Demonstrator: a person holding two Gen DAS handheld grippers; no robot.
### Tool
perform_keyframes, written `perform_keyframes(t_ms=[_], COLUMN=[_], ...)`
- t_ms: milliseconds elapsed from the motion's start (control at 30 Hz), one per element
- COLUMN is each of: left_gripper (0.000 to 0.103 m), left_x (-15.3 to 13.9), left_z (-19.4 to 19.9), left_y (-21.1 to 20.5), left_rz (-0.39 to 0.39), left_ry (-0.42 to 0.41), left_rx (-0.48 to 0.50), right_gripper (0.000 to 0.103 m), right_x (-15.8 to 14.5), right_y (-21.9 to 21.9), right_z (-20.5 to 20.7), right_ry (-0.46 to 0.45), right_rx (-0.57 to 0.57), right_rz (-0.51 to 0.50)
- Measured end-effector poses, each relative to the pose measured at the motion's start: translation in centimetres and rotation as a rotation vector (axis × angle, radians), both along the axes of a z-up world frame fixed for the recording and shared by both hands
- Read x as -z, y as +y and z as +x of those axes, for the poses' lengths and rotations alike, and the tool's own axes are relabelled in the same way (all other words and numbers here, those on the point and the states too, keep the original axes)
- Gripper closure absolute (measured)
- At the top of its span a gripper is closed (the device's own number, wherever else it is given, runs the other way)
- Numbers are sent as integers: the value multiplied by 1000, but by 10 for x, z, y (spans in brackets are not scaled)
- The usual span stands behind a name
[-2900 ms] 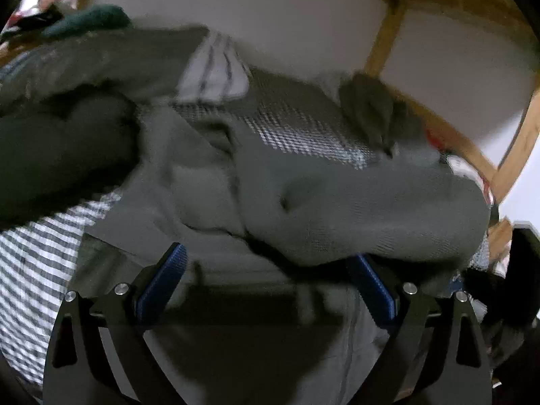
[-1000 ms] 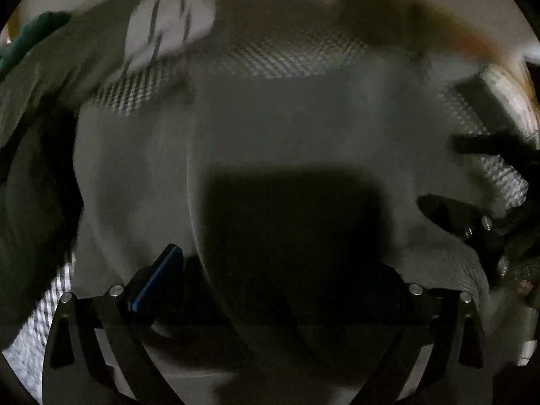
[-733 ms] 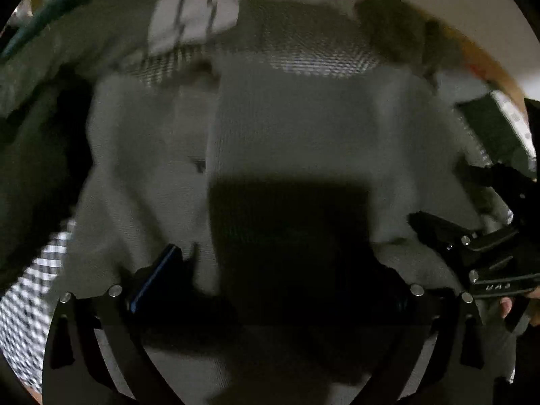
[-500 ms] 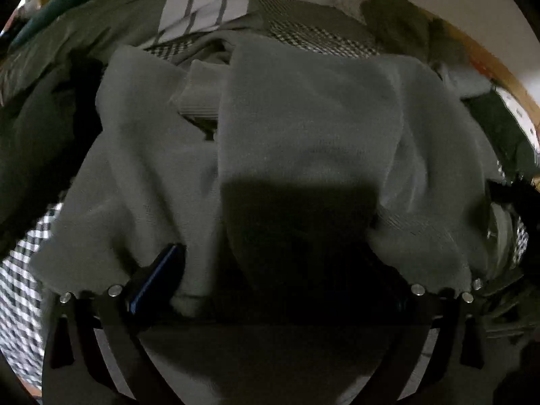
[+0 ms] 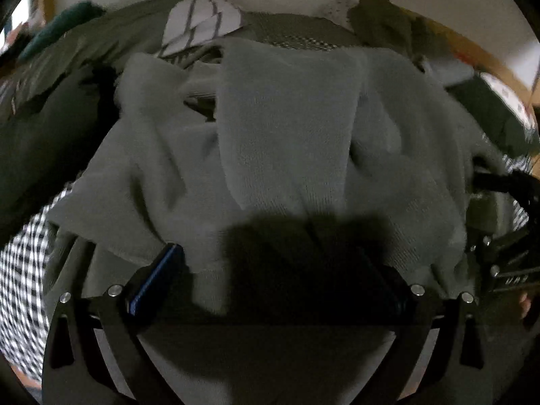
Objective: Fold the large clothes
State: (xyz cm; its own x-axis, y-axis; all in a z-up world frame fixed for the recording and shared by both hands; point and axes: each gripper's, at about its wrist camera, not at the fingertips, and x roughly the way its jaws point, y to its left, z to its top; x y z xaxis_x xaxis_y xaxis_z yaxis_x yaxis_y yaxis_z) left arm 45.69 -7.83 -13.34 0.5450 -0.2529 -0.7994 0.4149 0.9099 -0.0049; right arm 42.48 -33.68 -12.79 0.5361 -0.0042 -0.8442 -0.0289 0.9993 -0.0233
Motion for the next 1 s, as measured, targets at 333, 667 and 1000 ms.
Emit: perform_keyframes(t_ms=[333,667,1000], left_gripper=[4,4,4], left_x=[-13,6,33], left_z=[-5,-92,-165], left_y=[15,76,108], left_rz=[-77,-142,-147], left_ry=[-41,-173,-137], left_rx=[-38,-112,-160], right_gripper=[2,2,2], right_x=[-10,-5,24], right_y=[-12,-4,-31], right_z=[-35,-140,-213], right_ry=[-172,-371,-306], right_rx=[37,18,100], right_rz=[83,37,92])
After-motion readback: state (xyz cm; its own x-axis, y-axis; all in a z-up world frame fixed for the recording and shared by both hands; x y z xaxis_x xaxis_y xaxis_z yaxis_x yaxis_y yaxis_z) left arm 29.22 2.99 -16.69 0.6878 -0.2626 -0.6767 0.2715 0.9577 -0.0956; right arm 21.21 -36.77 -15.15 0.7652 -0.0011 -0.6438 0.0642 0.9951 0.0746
